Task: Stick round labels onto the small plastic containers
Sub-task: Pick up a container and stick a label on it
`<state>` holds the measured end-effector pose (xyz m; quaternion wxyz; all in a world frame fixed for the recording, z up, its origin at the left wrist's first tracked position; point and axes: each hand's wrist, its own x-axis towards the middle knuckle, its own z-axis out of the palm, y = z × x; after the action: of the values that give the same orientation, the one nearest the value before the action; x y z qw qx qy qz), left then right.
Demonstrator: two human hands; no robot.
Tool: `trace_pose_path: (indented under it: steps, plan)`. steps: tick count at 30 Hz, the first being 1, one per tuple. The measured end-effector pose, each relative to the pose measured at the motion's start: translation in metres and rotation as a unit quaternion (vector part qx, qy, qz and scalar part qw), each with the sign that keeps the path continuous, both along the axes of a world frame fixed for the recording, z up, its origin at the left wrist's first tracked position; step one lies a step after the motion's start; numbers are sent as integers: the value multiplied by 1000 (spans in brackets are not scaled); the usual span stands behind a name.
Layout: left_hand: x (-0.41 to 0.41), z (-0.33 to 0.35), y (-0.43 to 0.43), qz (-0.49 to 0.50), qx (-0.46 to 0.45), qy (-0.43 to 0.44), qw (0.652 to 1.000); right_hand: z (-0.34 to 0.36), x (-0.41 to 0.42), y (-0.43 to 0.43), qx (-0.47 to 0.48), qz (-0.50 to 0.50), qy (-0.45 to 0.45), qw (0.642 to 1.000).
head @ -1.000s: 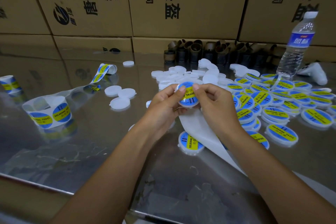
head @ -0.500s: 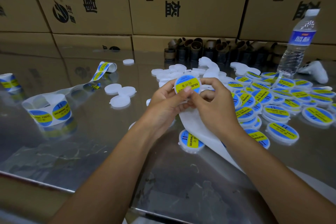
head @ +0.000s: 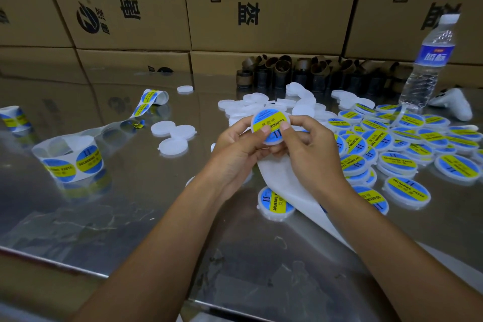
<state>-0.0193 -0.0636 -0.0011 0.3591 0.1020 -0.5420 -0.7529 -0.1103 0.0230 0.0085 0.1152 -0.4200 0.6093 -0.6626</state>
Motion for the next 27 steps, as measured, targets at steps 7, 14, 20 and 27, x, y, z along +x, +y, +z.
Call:
trace_pose_path:
  steps: [7,14,20,27]
  plan:
    - [0,-2,-3,40,-10,-33,999,0,1,1,15,26,38,999]
    - [-2,-1,-3,58,20,-22,998,0,0,0,13,17,38,999]
    - [-3,-1,-3,65,12,-26,997,-2,-2,-1,18,4,31,999]
    - [1,-4,-4,92,3,-39,995,0,-23,0,-50,-122,-23,991]
